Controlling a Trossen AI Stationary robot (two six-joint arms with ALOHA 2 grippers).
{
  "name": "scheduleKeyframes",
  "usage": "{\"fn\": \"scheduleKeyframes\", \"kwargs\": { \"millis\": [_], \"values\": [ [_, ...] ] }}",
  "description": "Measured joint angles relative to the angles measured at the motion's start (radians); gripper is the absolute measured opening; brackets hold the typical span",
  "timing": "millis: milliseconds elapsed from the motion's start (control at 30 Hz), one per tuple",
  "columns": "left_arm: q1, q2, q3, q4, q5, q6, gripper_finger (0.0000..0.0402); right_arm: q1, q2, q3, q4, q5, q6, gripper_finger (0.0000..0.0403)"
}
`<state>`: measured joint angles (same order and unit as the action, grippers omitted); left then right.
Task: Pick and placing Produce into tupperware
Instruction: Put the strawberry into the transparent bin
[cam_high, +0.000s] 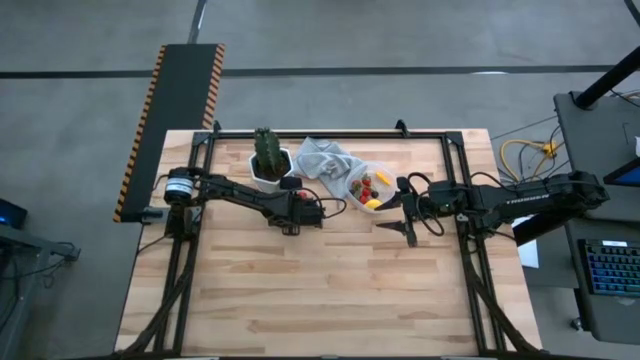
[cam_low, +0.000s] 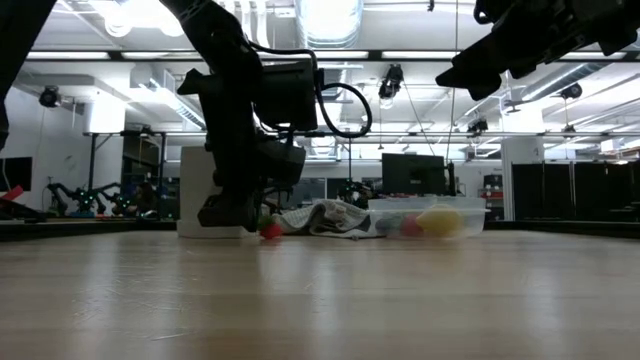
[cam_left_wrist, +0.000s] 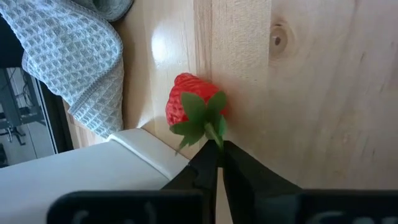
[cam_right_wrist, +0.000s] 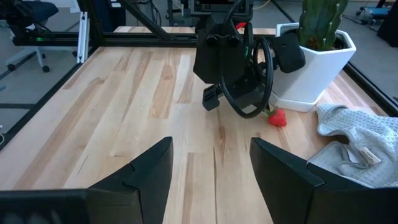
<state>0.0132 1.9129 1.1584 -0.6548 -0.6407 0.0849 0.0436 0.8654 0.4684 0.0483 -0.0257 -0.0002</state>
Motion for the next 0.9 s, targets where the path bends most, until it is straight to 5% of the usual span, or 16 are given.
{"fn": "scheduleKeyframes", "kwargs": {
  "millis": [900],
  "values": [
    [0.000, 0.000, 0.027, -0.009, -0.022, 0.007, 0.0000, 0.000, 0.000, 0.000, -0.010, 0.000, 0.000, 0.0208]
  ]
}}
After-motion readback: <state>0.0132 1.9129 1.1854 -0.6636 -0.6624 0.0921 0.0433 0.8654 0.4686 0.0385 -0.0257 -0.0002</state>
